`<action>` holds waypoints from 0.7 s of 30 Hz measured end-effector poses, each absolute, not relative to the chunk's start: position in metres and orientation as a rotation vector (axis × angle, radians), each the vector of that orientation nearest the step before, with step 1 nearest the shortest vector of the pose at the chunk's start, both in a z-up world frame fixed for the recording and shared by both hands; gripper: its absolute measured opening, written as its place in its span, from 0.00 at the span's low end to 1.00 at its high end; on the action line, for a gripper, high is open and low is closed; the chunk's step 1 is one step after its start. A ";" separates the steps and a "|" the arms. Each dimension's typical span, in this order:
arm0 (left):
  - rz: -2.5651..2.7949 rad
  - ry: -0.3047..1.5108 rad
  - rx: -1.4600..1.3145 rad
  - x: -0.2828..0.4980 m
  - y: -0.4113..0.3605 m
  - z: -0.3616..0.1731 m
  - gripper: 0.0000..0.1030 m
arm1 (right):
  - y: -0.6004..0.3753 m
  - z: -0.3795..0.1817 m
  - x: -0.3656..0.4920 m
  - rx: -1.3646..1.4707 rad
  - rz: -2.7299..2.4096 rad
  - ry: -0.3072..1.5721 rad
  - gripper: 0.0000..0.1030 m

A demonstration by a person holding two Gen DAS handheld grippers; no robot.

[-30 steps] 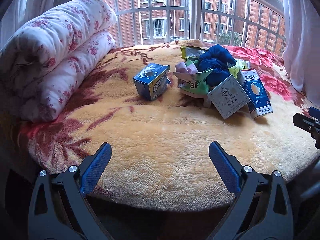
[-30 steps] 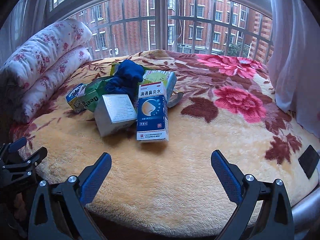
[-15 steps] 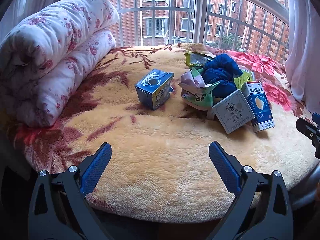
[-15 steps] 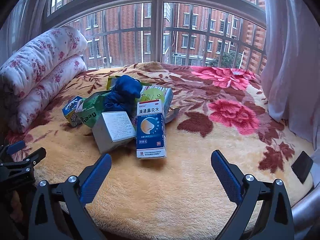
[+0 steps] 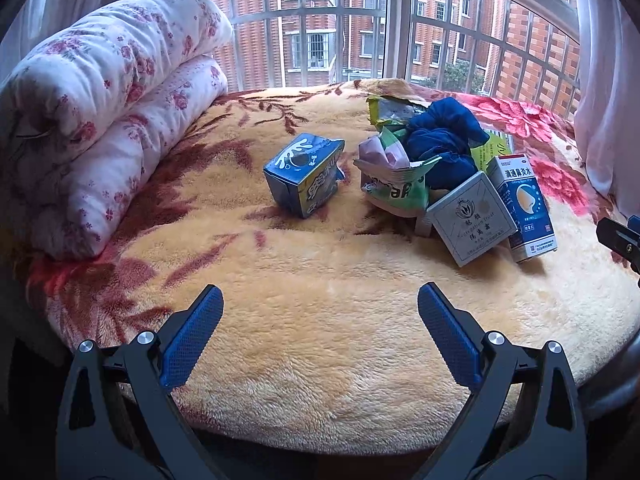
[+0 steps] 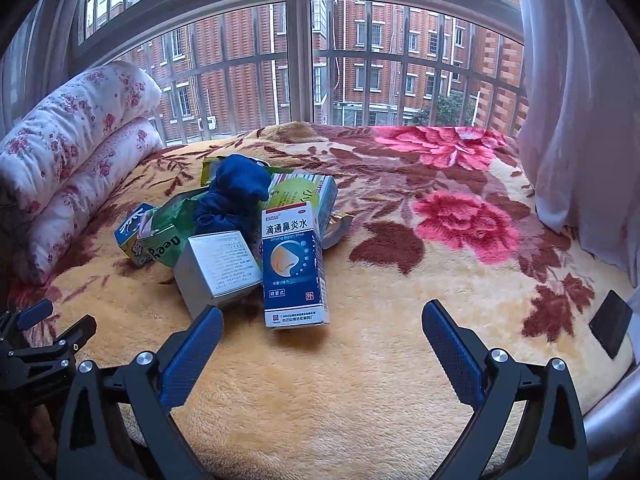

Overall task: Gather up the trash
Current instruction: 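Move both tools toward the pile of trash on the bed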

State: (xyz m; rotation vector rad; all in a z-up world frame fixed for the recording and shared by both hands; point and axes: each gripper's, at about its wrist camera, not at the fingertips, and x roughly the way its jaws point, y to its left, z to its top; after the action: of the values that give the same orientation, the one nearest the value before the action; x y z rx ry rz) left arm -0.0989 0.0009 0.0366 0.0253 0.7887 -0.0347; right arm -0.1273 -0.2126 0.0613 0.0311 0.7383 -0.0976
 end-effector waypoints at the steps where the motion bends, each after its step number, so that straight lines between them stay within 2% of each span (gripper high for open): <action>1: -0.034 0.790 0.027 -0.099 0.001 0.036 0.92 | -0.213 0.061 -0.127 0.031 -0.097 0.739 0.95; 21: -0.032 0.794 0.058 -0.097 -0.005 0.031 0.92 | -0.221 0.054 -0.119 0.050 -0.097 0.760 0.95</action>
State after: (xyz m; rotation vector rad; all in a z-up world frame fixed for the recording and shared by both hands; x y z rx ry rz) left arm -0.0966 -0.0054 0.0306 0.0581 0.7942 -0.0318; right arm -0.1186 -0.2211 0.0535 0.0504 0.7600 -0.0965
